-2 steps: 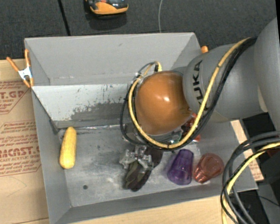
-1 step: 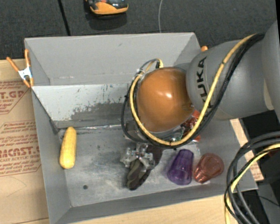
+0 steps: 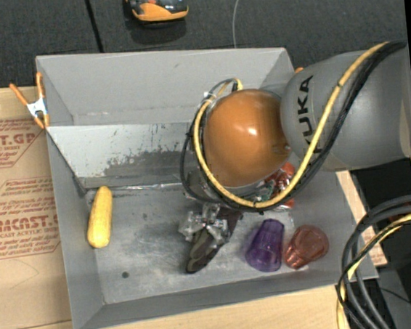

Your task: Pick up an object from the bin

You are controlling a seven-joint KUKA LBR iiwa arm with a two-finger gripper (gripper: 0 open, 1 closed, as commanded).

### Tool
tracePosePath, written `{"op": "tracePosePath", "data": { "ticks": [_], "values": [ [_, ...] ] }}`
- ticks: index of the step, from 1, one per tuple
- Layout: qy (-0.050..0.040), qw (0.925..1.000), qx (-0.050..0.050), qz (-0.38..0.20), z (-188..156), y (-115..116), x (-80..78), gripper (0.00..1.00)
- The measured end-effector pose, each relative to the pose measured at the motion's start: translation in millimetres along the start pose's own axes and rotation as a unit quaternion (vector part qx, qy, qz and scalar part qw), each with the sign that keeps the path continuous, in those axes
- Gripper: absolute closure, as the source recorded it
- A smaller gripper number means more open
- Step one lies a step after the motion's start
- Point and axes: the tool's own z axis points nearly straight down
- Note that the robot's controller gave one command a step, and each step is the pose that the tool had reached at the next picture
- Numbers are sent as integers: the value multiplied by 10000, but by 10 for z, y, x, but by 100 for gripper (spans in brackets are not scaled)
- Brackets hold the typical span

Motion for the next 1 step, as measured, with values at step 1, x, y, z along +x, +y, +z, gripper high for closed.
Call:
{"op": "tracePosePath", "data": {
  "ticks": [1],
  "values": [
    [-10, 10000, 16, 2, -205, -2, -6, 100]
  ]
}}
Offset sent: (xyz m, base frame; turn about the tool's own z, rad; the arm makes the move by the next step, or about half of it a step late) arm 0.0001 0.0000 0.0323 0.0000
